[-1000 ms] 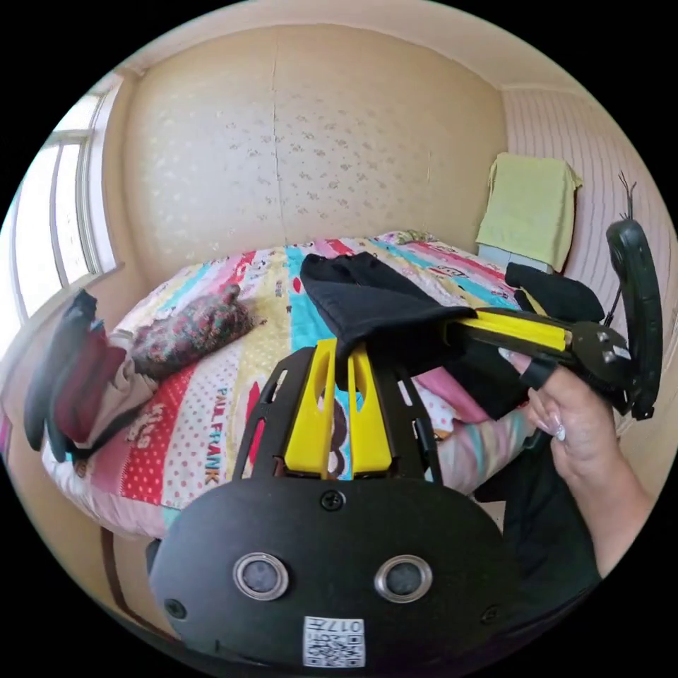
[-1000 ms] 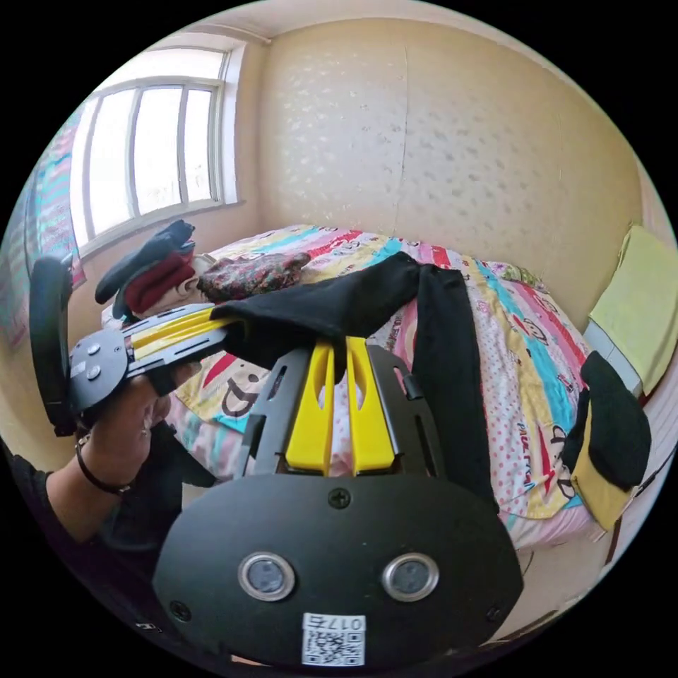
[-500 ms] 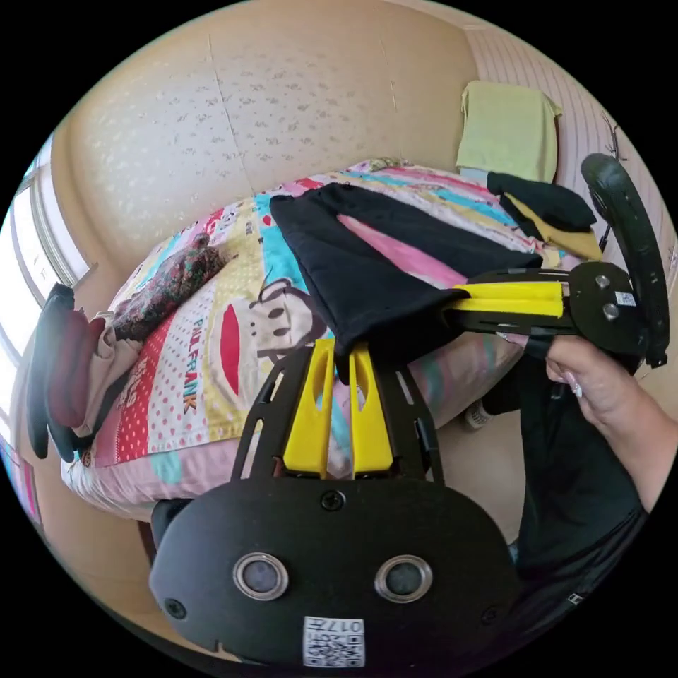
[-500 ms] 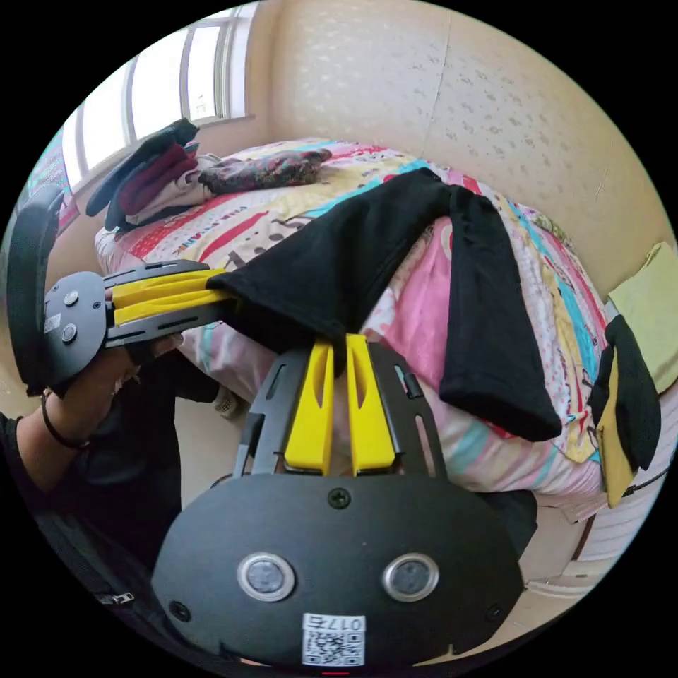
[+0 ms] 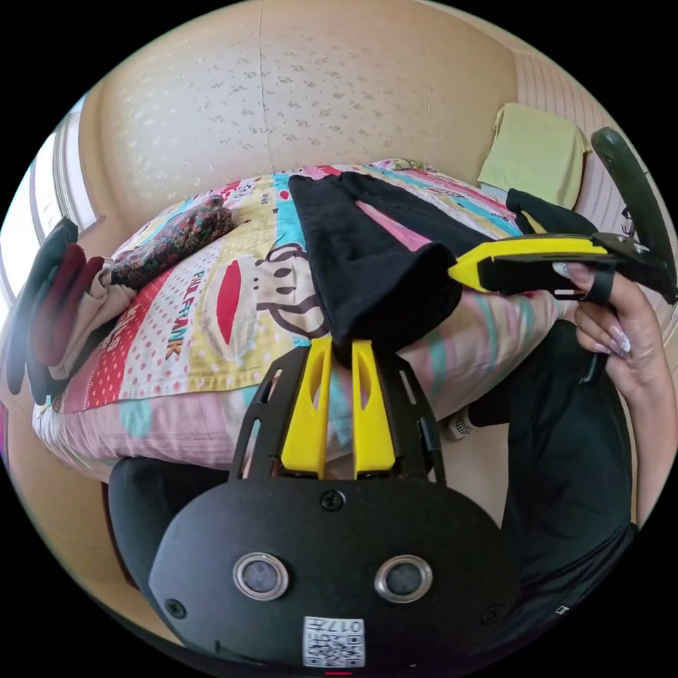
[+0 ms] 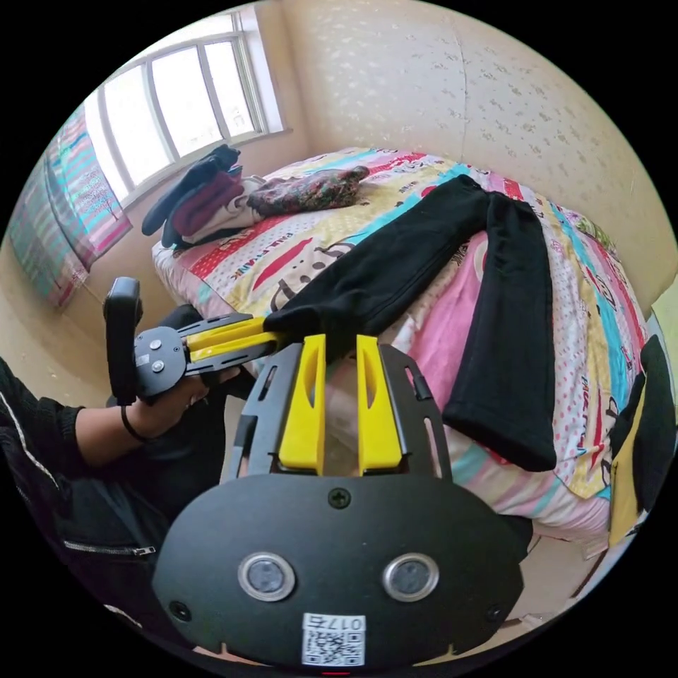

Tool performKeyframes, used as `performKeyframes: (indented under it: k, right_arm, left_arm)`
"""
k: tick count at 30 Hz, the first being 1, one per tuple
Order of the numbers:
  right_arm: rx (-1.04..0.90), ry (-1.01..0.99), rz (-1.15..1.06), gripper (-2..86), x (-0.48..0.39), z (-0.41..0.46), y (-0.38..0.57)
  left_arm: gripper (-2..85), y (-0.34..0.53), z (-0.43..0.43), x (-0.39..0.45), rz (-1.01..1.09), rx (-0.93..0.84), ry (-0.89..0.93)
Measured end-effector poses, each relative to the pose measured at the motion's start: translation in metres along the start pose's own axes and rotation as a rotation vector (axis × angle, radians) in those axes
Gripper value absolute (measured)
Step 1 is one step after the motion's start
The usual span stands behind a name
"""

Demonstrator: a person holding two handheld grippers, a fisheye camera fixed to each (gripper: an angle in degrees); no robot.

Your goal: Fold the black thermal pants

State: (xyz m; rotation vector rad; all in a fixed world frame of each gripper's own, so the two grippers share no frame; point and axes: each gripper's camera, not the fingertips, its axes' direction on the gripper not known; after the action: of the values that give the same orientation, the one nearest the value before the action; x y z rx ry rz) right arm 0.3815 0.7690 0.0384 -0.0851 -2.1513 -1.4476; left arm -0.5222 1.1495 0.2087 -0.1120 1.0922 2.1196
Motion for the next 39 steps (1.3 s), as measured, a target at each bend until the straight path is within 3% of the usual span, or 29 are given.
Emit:
performKeyframes:
  k: [5,8,15,19,24,30,39]
  right_arm:
    - [-0.103,0.240,-0.058,6.3,-0.021,0.024,0.021]
    - [-0.024,0.259,-0.092,4.6,-0.030,0.013,0.028]
    - [-0.005,0.257,-0.199,5.7,-0.048,0.017,0.025]
    - [-0.022,0.274,-0.158,5.1,-0.042,0.013,0.029]
    - [0.122,0.143,0.042,5.1,0.001,-0.015,0.020]
    - [-0.055,0.053,0.175,6.8,0.038,0.029,-0.017]
    - [-0.133,0.061,0.244,6.9,0.050,0.044,-0.019]
  left_arm:
    - [5.8,0.008,-0.013,-0.006,0.047,0.017,0.000]
    - [5.7,0.009,-0.027,-0.016,0.037,0.057,0.021]
    - [3.5,0.025,-0.064,-0.036,0.110,0.334,0.043]
    - [-0.1,0.041,-0.083,-0.060,0.036,0.501,0.067]
    - [-0.8,0.030,-0.056,-0.073,0.010,0.379,0.199]
    - [-0.9,0.017,-0.021,-0.058,0.060,0.216,0.158]
    - [-0.9,0.020,-0.016,-0.070,0.005,0.224,0.182]
